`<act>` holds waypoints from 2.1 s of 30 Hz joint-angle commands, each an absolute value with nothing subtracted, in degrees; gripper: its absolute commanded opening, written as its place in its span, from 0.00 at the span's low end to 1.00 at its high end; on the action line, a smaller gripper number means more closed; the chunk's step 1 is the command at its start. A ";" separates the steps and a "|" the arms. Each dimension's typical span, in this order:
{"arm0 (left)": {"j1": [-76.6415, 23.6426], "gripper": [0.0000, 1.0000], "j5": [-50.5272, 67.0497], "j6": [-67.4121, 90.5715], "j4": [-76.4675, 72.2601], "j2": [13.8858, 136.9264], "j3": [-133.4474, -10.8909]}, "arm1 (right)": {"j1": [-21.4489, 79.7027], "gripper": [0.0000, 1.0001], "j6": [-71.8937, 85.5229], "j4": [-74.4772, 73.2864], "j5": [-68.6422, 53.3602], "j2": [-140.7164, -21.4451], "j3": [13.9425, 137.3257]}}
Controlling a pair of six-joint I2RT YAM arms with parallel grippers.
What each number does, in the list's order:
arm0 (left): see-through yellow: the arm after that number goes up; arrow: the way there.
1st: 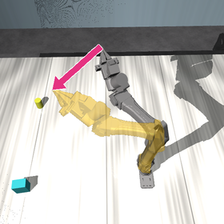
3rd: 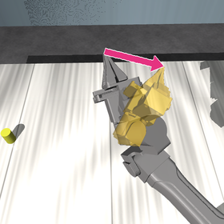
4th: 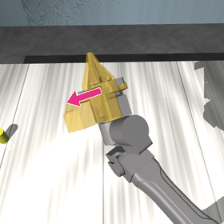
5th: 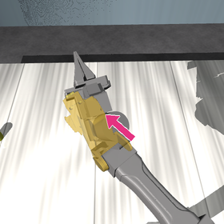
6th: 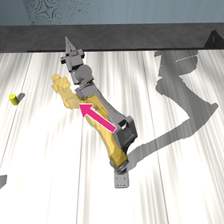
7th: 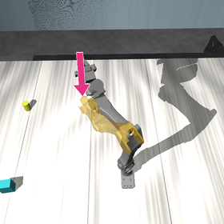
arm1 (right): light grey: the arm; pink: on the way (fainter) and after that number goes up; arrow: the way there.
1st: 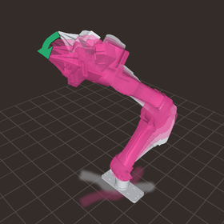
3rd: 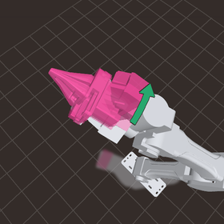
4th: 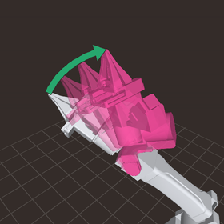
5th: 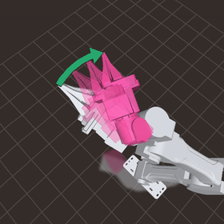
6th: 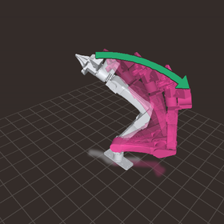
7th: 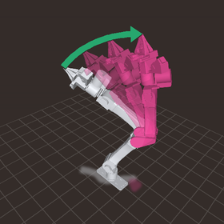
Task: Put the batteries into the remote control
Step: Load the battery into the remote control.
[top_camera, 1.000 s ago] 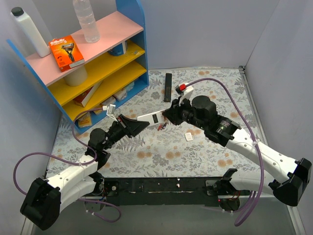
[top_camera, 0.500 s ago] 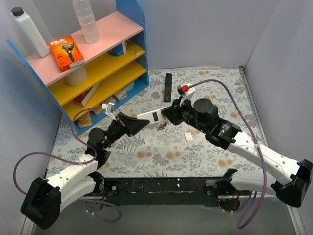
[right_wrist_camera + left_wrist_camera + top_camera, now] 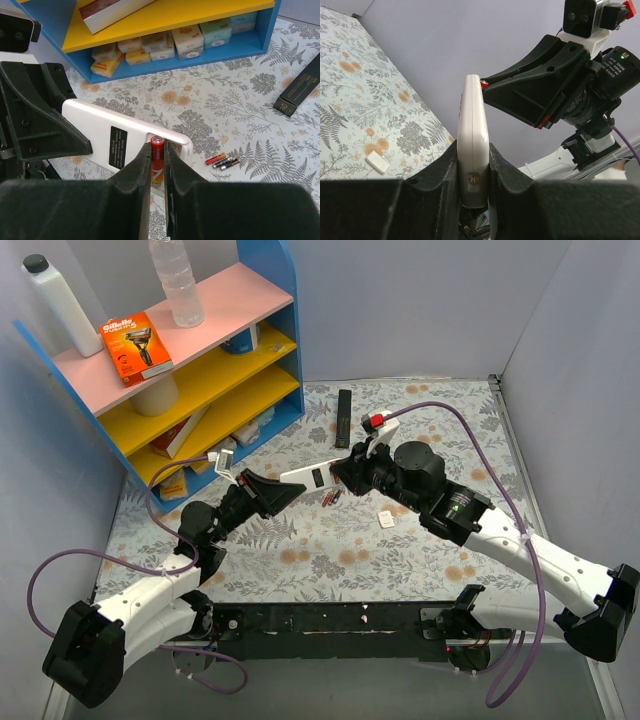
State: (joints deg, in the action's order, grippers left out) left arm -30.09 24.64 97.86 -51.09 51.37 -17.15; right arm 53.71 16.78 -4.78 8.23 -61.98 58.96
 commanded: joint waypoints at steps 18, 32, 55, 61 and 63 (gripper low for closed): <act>-29.80 0.00 26.46 99.58 -62.66 53.00 -16.79 | 54.23 0.41 14.77 -9.14 10.55 -63.28 66.00; -29.80 0.00 26.72 100.37 -65.30 56.51 -17.40 | 54.23 0.72 8.18 -13.01 4.84 -61.09 72.42; -29.80 0.00 32.78 99.49 -53.70 50.45 -21.53 | 54.14 0.46 -34.36 -37.79 -12.40 -60.11 84.72; -29.79 0.00 34.01 99.67 -53.00 49.22 -22.15 | 54.14 0.41 -35.33 -37.97 -11.16 -61.34 84.46; -29.88 0.00 34.45 99.32 -52.21 48.78 -22.59 | 54.14 0.40 -35.33 -37.71 -11.42 -61.70 84.29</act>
